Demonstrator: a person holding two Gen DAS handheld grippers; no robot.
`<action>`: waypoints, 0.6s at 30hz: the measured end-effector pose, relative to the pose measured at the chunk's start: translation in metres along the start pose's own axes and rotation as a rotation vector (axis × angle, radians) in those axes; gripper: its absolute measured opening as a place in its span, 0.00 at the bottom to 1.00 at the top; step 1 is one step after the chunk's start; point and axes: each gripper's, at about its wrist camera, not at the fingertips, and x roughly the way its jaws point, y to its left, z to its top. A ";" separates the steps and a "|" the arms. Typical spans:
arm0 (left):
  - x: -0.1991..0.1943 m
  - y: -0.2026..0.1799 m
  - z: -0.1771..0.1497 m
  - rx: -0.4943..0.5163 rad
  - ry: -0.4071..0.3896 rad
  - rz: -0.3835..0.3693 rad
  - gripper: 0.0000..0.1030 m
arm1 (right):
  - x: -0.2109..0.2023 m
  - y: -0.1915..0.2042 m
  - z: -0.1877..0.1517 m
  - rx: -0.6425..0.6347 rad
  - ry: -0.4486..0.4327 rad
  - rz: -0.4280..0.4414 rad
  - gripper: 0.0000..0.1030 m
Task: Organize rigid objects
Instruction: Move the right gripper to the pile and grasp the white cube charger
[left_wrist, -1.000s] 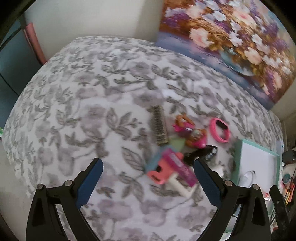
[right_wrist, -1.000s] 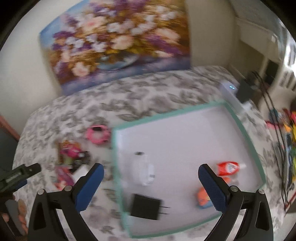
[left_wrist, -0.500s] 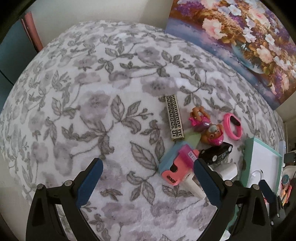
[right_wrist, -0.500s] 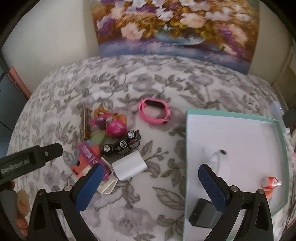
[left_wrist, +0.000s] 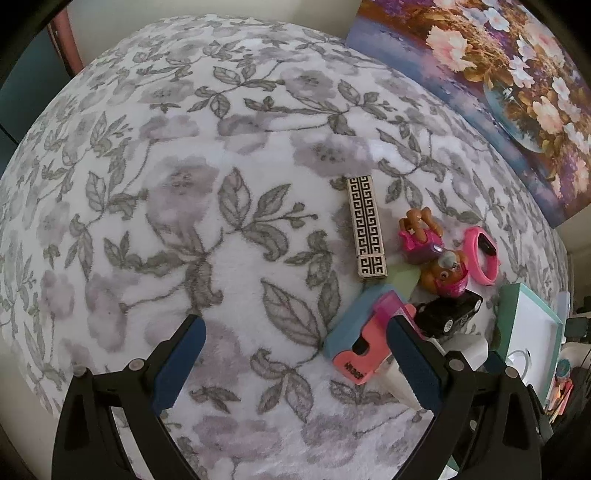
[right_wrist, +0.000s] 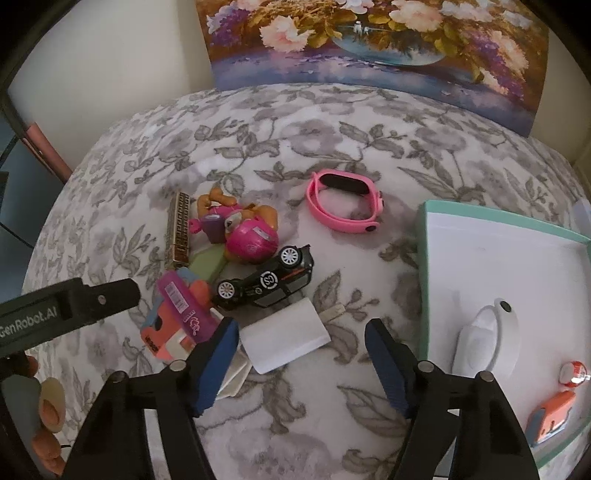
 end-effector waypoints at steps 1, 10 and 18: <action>0.001 -0.001 0.000 0.002 0.001 -0.002 0.95 | 0.000 0.000 0.000 -0.002 0.000 0.002 0.71; 0.005 -0.009 -0.002 0.027 0.010 0.000 0.95 | 0.003 -0.004 -0.001 0.022 0.004 0.051 0.59; 0.004 -0.013 -0.004 0.043 0.007 0.008 0.95 | 0.006 -0.004 -0.004 0.024 0.018 0.056 0.50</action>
